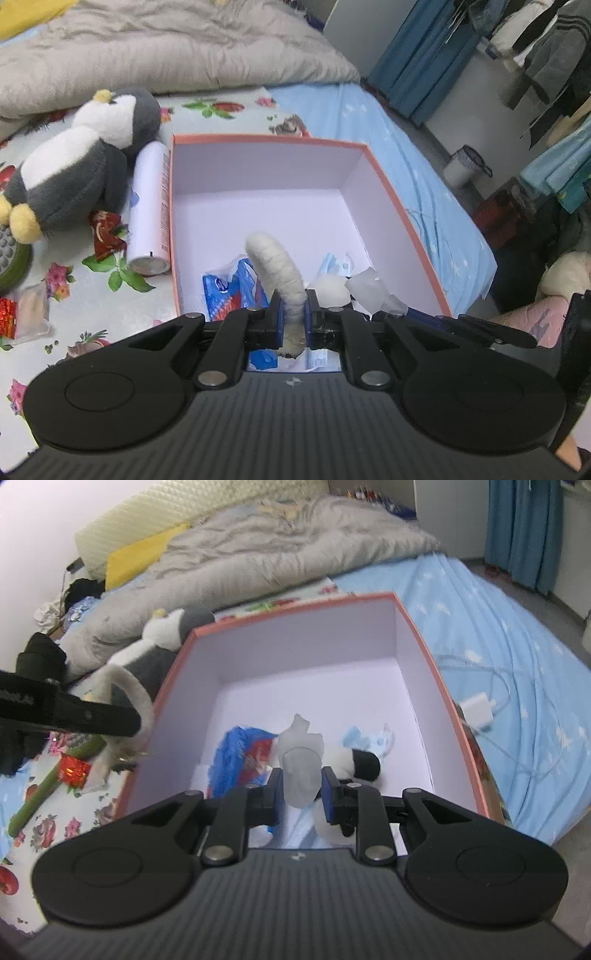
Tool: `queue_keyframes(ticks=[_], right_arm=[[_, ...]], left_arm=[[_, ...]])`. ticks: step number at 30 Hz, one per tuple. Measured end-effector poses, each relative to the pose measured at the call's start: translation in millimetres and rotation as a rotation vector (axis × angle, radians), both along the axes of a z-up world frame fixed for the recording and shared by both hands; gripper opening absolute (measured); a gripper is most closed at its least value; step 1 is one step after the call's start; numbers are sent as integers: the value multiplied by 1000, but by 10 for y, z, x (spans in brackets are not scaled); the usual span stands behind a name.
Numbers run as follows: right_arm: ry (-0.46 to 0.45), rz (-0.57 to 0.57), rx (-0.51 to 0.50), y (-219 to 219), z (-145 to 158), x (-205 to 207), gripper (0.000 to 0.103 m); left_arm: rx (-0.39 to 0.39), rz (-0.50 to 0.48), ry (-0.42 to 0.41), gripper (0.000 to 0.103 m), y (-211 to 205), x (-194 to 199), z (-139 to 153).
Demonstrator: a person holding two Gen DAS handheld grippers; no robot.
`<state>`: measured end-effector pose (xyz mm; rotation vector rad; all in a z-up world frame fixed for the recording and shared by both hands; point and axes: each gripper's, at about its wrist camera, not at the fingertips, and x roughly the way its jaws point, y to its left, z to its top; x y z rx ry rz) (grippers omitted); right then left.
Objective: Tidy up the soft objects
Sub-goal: 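Open both grippers to drop rope toy and cup into the box, then withdraw both tools from the box toward the red candy wrapper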
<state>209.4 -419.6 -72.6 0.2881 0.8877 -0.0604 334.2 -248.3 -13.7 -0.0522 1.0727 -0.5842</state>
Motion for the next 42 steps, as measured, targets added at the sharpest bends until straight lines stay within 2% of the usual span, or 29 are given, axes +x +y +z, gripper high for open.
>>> queue_keyframes(ticks=[4, 9, 10, 13, 15, 19, 24, 32, 42], right_arm=[[26, 13, 3, -31, -90, -2, 25], [27, 12, 1, -90, -100, 19, 29], [24, 8, 4, -103, -93, 19, 36], [18, -1, 14, -140, -67, 25, 47], [5, 1, 11, -142, -41, 6, 50], [-24, 13, 9, -118, 22, -78, 50], [-79, 20, 6, -75, 122, -240, 50], [-167, 25, -25, 46, 279, -539, 50], [-256, 54, -36, 277, 352, -910, 50]], left_arm=[[51, -12, 11, 12, -99, 92, -66], [58, -18, 28, 13, -138, 109, -134], [61, -16, 33, 13, -146, 114, -146], [59, -6, 38, 19, -153, 111, -156], [65, -6, 37, 26, -161, 105, -160], [46, 4, 16, 27, -122, 40, -109], [64, 17, -79, 27, -57, -129, 38], [-2, 32, -166, 27, 190, -478, 252], [-98, 67, -206, 27, 556, -979, 190]])
